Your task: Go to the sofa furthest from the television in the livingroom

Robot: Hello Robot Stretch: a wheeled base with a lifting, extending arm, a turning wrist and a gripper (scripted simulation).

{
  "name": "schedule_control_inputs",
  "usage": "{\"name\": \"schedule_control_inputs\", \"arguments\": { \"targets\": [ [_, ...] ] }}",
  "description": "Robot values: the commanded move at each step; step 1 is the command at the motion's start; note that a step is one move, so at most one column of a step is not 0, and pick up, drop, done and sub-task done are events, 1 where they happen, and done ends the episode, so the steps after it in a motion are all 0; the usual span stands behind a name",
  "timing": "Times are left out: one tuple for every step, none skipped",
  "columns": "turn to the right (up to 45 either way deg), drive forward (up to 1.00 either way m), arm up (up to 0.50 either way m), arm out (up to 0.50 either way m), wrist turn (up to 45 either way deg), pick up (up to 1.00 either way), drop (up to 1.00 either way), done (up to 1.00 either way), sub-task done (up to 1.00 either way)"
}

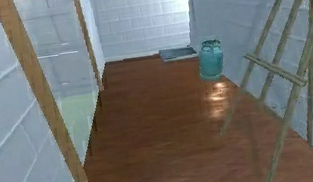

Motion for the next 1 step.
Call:
{"name": "schedule_control_inputs", "arguments": {
  "targets": [
    [0.0,1.0,0.0,0.0,0.0,0.0,0.0,0.0,0.0]
  ]
}}
